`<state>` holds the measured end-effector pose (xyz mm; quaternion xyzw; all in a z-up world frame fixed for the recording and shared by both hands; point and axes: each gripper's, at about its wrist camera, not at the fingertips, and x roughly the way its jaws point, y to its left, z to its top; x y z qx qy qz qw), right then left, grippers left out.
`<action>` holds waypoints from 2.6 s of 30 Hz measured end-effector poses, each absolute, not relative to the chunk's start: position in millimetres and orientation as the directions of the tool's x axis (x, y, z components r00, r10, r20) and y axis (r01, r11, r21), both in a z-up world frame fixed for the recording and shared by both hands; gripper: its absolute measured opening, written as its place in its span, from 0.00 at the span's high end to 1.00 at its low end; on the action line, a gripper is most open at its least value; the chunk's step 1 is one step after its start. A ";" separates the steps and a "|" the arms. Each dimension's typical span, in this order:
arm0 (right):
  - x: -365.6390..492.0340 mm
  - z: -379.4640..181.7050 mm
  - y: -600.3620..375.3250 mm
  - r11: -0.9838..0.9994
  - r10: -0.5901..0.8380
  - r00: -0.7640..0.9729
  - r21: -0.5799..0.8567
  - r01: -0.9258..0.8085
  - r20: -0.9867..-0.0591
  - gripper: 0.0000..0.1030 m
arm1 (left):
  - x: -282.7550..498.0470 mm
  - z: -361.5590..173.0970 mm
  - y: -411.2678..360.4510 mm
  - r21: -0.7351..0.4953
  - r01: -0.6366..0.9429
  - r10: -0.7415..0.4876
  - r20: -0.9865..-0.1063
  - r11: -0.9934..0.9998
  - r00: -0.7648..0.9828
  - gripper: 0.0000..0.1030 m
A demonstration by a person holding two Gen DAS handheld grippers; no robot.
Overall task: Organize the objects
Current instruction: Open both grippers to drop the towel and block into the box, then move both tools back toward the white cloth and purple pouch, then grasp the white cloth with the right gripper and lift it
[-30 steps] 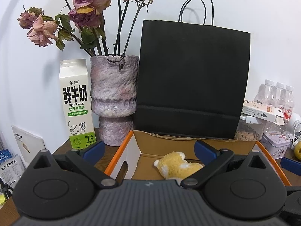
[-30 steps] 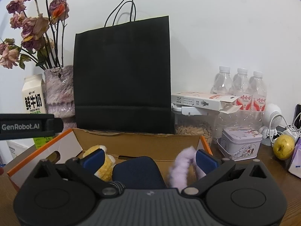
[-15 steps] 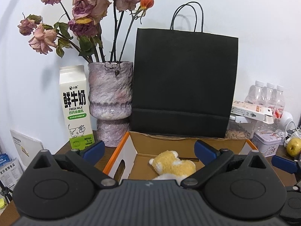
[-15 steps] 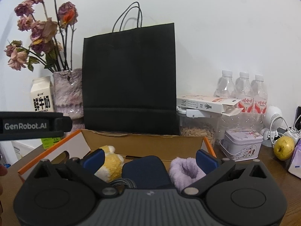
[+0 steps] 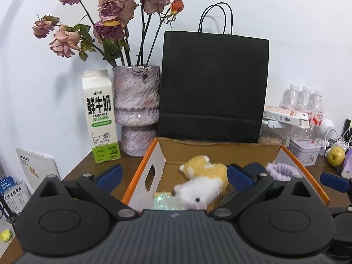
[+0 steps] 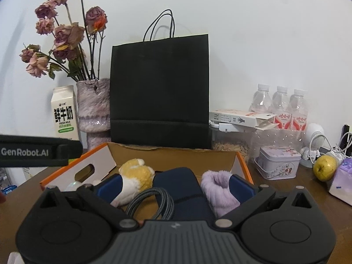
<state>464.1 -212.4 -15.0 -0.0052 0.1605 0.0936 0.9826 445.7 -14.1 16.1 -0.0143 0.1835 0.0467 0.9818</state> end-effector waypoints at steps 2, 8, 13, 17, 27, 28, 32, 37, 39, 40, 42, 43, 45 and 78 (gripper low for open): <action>454.5 -16.7 -213.2 0.982 0.183 0.930 0.015 -0.188 -0.319 0.00 | 436.3 14.5 -12.4 -0.011 -0.091 0.081 -0.365 0.996 0.927 0.00; 423.2 -23.5 -214.8 0.980 0.188 0.923 0.002 -0.199 -0.334 0.00 | 407.1 6.8 -8.5 0.001 -0.077 0.072 -0.371 0.997 0.926 0.00; 398.7 -28.2 -216.8 0.978 0.193 0.918 -0.005 -0.208 -0.346 0.00 | 383.2 -0.9 -7.3 0.016 -0.062 0.063 -0.374 0.998 0.925 0.00; 381.2 -30.9 -218.1 0.976 0.201 0.913 -0.008 -0.218 -0.354 0.00 | 367.7 -10.1 -9.1 0.041 -0.044 0.056 -0.393 0.998 0.918 0.00; 336.7 -39.7 -215.1 0.969 0.224 0.901 -0.018 -0.248 -0.372 0.00 | 319.4 -21.0 5.2 0.028 -0.039 0.047 -0.391 0.999 0.919 0.00; 332.2 -40.3 -215.0 0.968 0.227 0.902 -0.015 -0.250 -0.368 0.00 | 314.4 -23.0 7.5 0.025 -0.040 0.047 -0.392 0.999 0.919 0.00; 314.4 -43.6 -210.4 0.965 0.235 0.901 -0.020 -0.260 -0.364 0.00 | 296.1 -30.4 14.8 0.040 -0.036 0.048 -0.394 0.999 0.918 0.00; 298.0 -48.3 -203.7 0.960 0.249 0.891 -0.026 -0.279 -0.380 0.00 | 278.3 -36.2 28.1 0.035 -0.044 0.054 -0.407 0.998 0.912 0.00; 291.7 -50.5 -201.5 0.959 0.251 0.888 -0.027 -0.283 -0.386 0.00 | 271.6 -38.7 33.5 0.037 -0.050 0.061 -0.406 0.998 0.912 0.00; 288.8 -51.8 -200.2 0.957 0.255 0.884 -0.026 -0.288 -0.391 0.00 | 268.6 -39.9 36.2 0.041 -0.055 0.067 -0.406 0.998 0.912 0.00; 283.3 -53.7 -197.1 0.955 0.261 0.876 -0.026 -0.296 -0.405 0.00 | 263.4 -41.5 41.6 0.045 -0.065 0.078 -0.408 0.997 0.909 0.00; 279.9 -53.8 -195.4 0.954 0.261 0.876 -0.029 -0.298 -0.406 0.00 | 260.8 -41.5 44.7 0.045 -0.069 0.081 -0.408 0.997 0.909 0.00; 274.4 -53.9 -192.9 0.953 0.265 0.875 -0.028 -0.302 -0.404 0.00 | 254.3 -41.8 51.5 0.045 -0.072 0.084 -0.402 0.996 0.912 0.00; 305.1 -65.3 -71.9 0.908 0.293 0.775 -0.090 -0.408 -0.560 0.00 | 245.2 -44.4 135.4 0.051 -0.169 0.175 -0.431 0.984 0.885 0.00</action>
